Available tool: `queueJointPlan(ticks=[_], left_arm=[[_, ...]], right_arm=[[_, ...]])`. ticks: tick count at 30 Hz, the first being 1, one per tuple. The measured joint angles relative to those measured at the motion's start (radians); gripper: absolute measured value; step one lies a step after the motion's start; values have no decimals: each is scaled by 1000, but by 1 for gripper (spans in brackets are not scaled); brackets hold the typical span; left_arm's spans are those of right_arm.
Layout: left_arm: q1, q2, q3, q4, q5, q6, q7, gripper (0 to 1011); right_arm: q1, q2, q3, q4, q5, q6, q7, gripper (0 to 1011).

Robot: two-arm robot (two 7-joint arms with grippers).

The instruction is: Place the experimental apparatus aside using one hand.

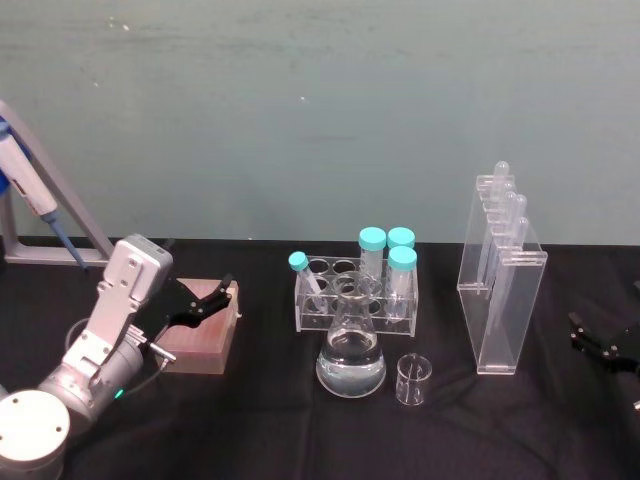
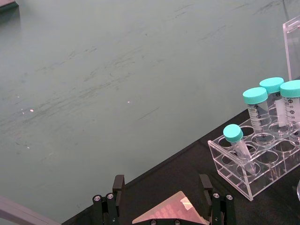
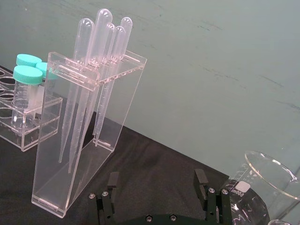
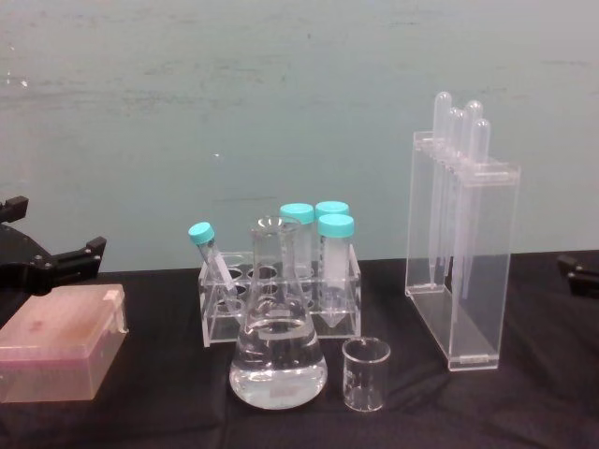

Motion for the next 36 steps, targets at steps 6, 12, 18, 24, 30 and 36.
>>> queueJointPlan(ticks=[6,12,18,24,30,36], left_arm=[[0,0,0,0,0,0,0,1000],[0,0,0,0,0,0,0,1000],[0,0,0,0,0,0,0,1000],[0,0,0,0,0,0,0,1000],[0,0,0,0,0,0,0,1000],[0,0,0,0,0,0,0,1000]], right_arm=[[0,0,0,0,0,0,0,1000],[0,0,0,0,0,0,0,1000],[0,0,0,0,0,0,0,1000],[0,0,0,0,0,0,0,1000],[-6,-1,9,-8,-3,4,2,1000],[-32,2,30,-44,-16,16,3,1000]])
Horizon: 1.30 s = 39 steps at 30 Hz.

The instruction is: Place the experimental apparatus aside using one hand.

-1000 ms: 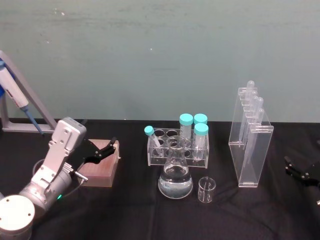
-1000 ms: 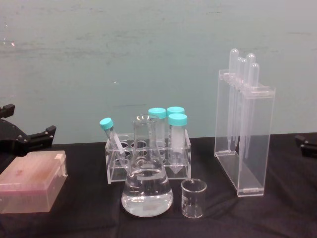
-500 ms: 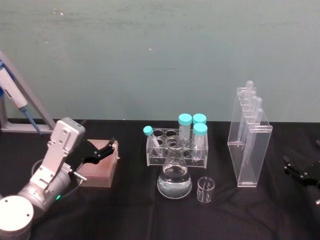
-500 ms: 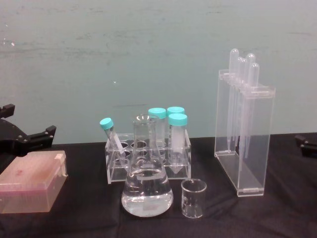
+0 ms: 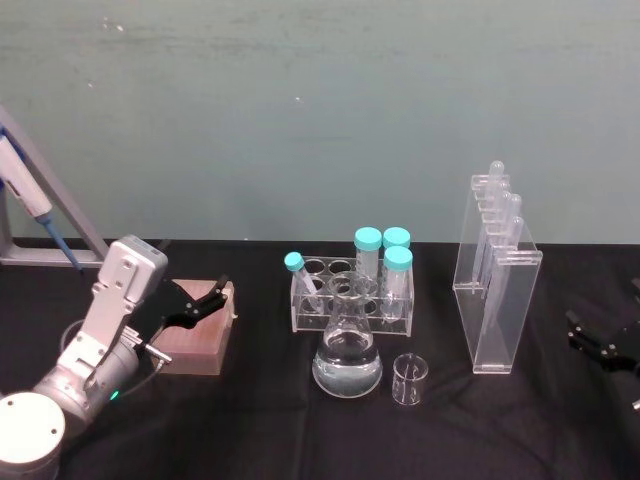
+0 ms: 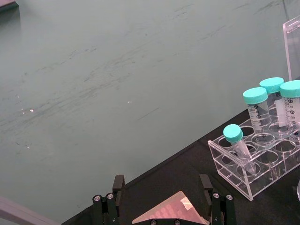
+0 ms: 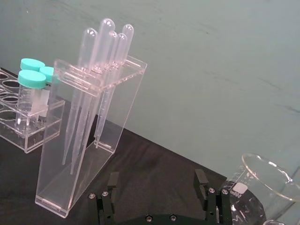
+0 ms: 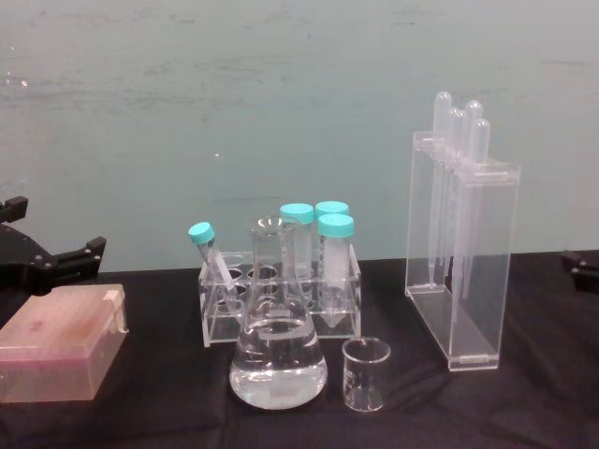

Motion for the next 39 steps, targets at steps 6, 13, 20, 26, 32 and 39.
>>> queueJointPlan(ticks=[6,13,20,26,32,39], left_arm=[[0,0,0,0,0,0,0,1000],[0,0,0,0,0,0,0,1000],[0,0,0,0,0,0,0,1000],[0,0,0,0,0,0,0,1000],[0,0,0,0,0,0,0,1000],[0,0,0,0,0,0,0,1000]], right_arm=[[-39,6,22,-55,-21,16,-24,1000],[-107,17,48,-145,-38,51,-54,1000],[-174,34,68,-235,-53,65,-61,1000],[-208,35,74,-289,-59,43,-28,1000],[-213,16,73,-299,-64,16,2,1000],[-191,-31,82,-289,-52,11,15,1000]])
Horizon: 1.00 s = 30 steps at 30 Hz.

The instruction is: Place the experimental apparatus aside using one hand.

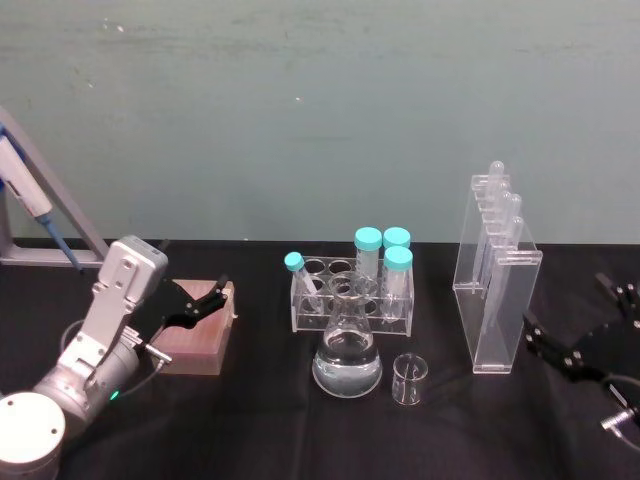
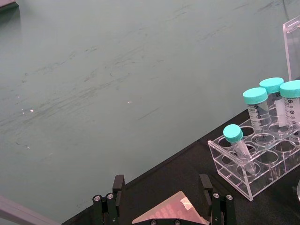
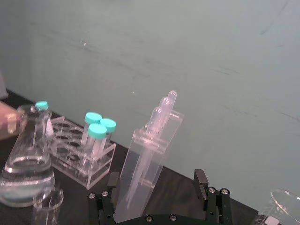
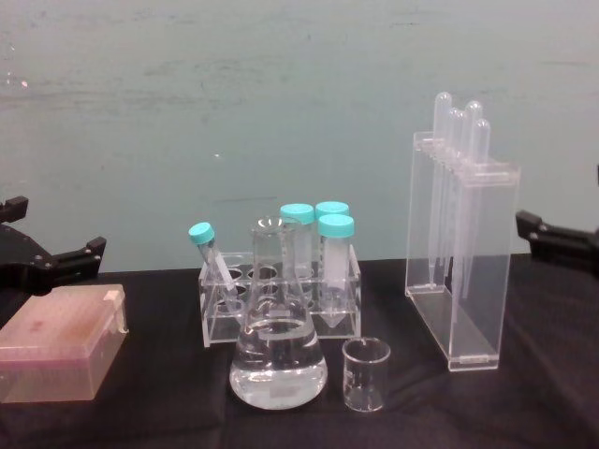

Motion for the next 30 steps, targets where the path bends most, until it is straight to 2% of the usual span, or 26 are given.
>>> queueJointPlan(ticks=[9,15,30], left_arm=[[0,0,0,0,0,0,0,1000],[0,0,0,0,0,0,0,1000],[0,0,0,0,0,0,0,1000]], right_arm=[[47,-93,11,24,34,29,17,1000],[60,-137,12,30,38,42,20,1000],[96,-248,23,60,0,90,-16,1000]])
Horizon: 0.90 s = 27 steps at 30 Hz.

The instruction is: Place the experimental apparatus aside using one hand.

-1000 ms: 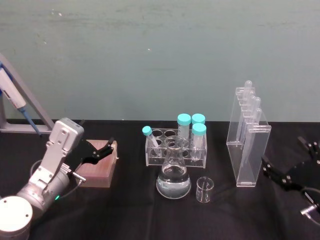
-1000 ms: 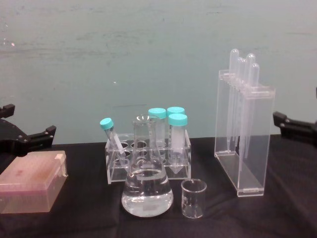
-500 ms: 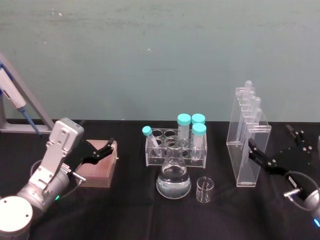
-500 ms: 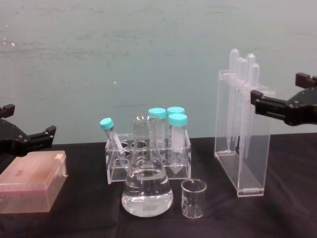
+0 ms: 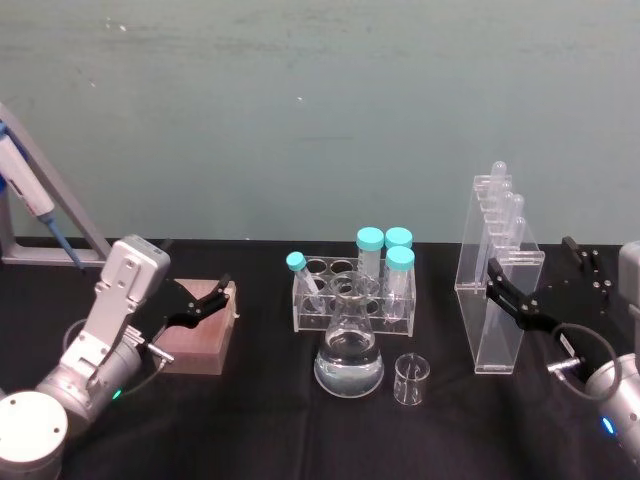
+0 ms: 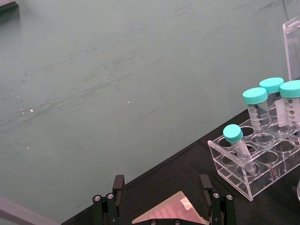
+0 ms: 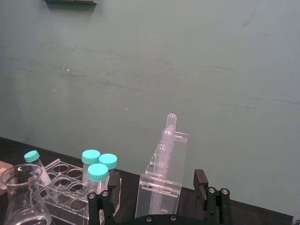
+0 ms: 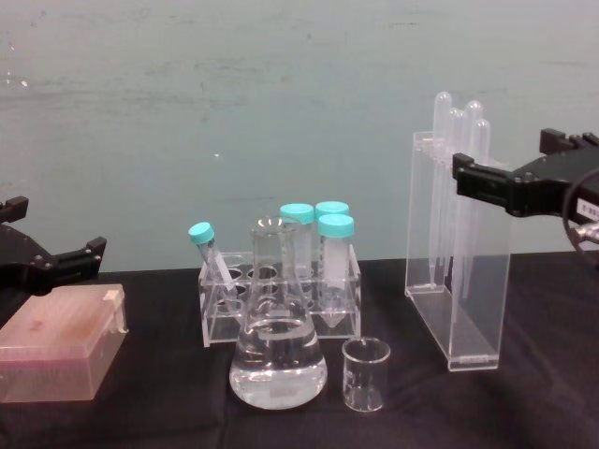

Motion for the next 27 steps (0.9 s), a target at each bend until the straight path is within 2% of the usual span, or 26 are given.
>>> queueJointPlan(ticks=[9,27], left_arm=[[0,0,0,0,0,0,0,1000],[0,0,0,0,0,0,0,1000]], right_arm=[[10,-56,11,14,-29,17,-21,1000],[25,-140,44,46,-71,46,-34,1000]])
